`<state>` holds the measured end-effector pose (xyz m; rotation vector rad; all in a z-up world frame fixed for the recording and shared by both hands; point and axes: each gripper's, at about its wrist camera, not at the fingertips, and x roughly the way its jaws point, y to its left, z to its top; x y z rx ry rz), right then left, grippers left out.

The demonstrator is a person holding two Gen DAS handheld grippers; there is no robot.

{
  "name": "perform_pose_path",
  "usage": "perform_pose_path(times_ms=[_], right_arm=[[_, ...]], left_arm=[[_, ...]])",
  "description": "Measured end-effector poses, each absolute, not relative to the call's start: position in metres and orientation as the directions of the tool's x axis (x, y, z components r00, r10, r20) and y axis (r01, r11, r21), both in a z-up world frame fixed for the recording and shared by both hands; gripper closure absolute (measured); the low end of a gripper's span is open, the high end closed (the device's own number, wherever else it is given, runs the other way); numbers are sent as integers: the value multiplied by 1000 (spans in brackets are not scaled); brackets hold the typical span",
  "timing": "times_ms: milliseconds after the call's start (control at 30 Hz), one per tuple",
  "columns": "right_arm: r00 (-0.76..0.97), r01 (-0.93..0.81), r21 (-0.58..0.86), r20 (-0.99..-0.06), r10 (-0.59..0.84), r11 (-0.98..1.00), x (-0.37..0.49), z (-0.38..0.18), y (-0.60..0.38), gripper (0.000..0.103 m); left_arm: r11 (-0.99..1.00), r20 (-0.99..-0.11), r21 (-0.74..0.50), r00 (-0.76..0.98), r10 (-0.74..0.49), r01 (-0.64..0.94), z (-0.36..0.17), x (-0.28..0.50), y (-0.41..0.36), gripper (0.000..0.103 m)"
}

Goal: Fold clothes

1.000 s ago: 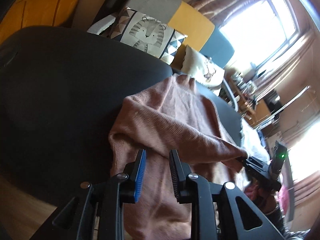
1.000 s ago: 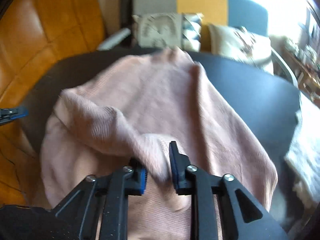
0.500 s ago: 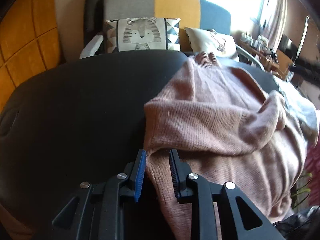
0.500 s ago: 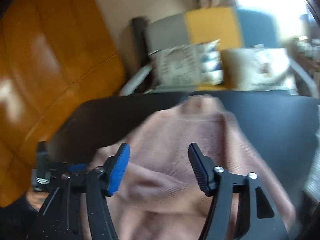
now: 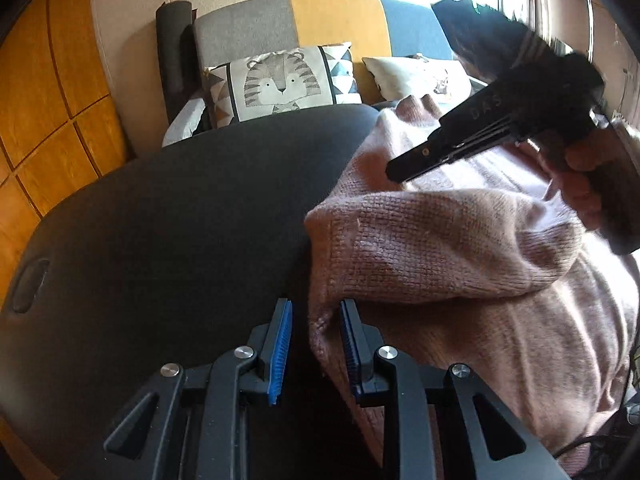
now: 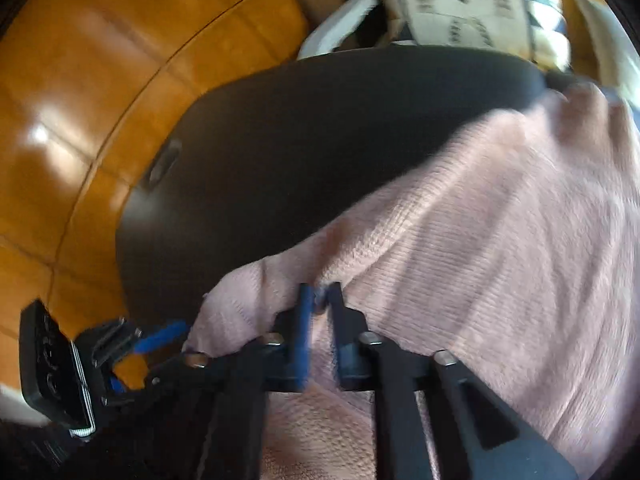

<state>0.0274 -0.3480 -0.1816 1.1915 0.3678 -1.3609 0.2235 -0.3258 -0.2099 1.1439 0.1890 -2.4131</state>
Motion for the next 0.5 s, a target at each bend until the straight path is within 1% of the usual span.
perform_pose_path(times_ms=[100,133,267,333,400,433,467,500], right_arm=[[216,914,378,-764,-608,-150,38,-154,-358,98],[198,924,358,-749,-632,-136,40,-145,-362,101],[125,961,260,-715,-687,-95,48,-120,-394,102],[143,964,256,-718,-681,-68,51,-124,-410,101],[183,945,315,-719,-670,-81,46,-135,-416,100],[207,926,363,-716,-666,-102,42,-141,-411,86],[210,914,384,-721,-661,-129,37,-145,-403,65],[195,910,385,-727,-658,-156,31,-147,-394,55]], left_arm=[[-880,-769,56,-541,-340,472,-217,221,-329,79],[-876,-772,47,-539,-338,481,-219,221,-330,79],[-855,-779,18,-529,-337,518,-222,227,-331,79],[-848,-780,21,-523,-345,529,-223,230,-331,79],[-843,-781,19,-518,-348,538,-223,231,-331,79],[-841,-782,17,-517,-348,541,-223,231,-332,79],[-841,-778,18,-520,-352,541,-223,233,-332,79],[-841,-775,19,-523,-355,541,-222,234,-331,79]])
